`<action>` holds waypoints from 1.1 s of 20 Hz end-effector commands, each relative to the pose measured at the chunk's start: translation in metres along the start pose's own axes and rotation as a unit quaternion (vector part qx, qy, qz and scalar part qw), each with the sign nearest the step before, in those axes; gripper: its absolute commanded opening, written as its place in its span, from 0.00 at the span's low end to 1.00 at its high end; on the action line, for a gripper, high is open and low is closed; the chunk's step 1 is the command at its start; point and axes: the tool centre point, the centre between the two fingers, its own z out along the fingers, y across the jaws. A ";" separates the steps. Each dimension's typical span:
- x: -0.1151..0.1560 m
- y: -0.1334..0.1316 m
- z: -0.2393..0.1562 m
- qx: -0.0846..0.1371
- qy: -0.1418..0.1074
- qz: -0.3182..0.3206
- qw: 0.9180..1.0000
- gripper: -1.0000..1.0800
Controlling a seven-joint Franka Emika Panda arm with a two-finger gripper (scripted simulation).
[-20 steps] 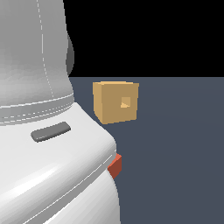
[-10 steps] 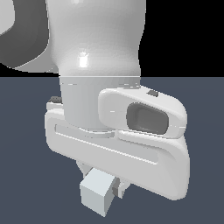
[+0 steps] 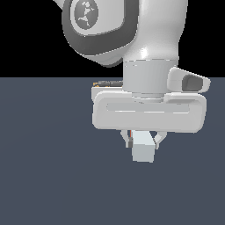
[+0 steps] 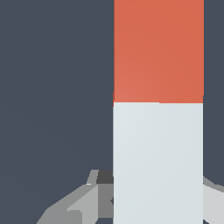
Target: Insert the peg into the horizontal hole in a box.
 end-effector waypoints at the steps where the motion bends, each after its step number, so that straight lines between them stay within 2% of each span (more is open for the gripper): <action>1: 0.024 0.013 -0.007 -0.001 0.000 -0.046 0.999 0.00; 8: 0.085 0.033 -0.019 -0.001 0.001 -0.151 0.988 0.00; 13: 0.117 0.037 -0.025 -0.001 0.001 -0.204 0.979 0.00; 17: 0.130 0.037 -0.027 -0.001 0.001 -0.225 0.974 0.00; 22: 0.132 0.037 -0.027 -0.001 0.001 -0.227 0.974 0.00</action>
